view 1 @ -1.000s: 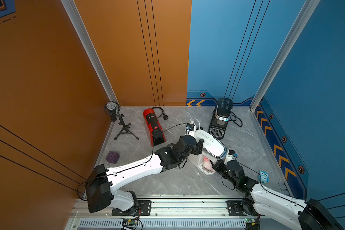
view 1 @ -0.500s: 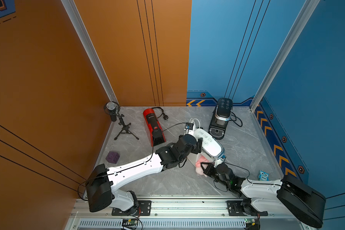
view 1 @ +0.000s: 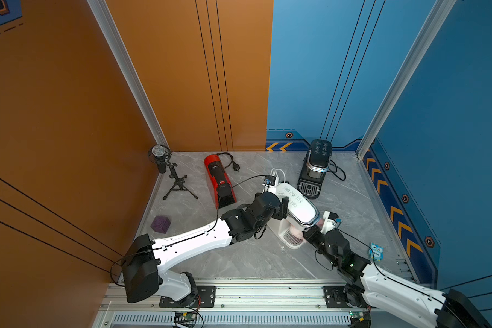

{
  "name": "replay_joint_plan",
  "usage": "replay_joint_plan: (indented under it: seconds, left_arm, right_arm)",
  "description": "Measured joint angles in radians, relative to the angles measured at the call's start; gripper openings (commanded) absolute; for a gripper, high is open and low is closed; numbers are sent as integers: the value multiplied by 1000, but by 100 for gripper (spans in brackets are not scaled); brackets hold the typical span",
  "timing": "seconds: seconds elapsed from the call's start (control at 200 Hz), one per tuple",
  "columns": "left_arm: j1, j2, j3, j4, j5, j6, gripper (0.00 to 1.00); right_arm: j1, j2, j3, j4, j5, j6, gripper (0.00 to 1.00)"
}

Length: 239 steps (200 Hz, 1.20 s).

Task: Wipe the surface of a coffee machine
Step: Wipe the dirt from the surface of the coffee machine.

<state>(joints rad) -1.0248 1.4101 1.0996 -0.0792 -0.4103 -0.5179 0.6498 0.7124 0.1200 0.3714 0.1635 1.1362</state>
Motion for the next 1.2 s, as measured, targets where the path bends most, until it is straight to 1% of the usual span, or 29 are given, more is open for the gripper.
replay_joint_plan:
  seconds: [0.04,0.085,0.13,0.195,0.335,0.455,0.535,0.6,0.716,0.846,1.011,1.071,1.196]
  left_arm:
    - [0,0,0,0,0,0,77]
    - [0,0,0,0,0,0,76]
    - [0,0,0,0,0,0,77]
    - [0,0,0,0,0,0,77]
    - [1,0,0,0,2,0,76]
    - [2,0,0,0,3,0,76]
    - [2,0,0,0,3,0,76]
    - [2,0,0,0,3,0,76]
    - [4,-5,0,-6,-2,0,76]
    - [5,-29,-27,2,1,0,76]
    - [10,-42,-46,17,11,0,76]
    - [10,-45,-51,21,15,-3,76]
    - [10,-50,-61,32,19,-3,76]
  right_arm:
    - [-48,-43,1,-32,-11,-5,0]
    - [-82,-55,2,-50,-27,-8,0]
    - [-95,-32,2,-64,-44,-8,0]
    - [-89,29,2,-65,-64,-7,0]
    - [-28,207,1,-24,-82,-7,0]
    - [16,300,10,45,-74,-8,0]
    - [65,371,30,97,-58,-7,0]
    - [121,437,49,141,-34,-6,0]
    - [209,554,85,223,47,2,0]
    - [258,657,93,351,104,34,0]
    - [274,654,93,354,126,55,0]
    - [274,610,93,301,125,59,0]
    - [249,461,92,137,103,61,0]
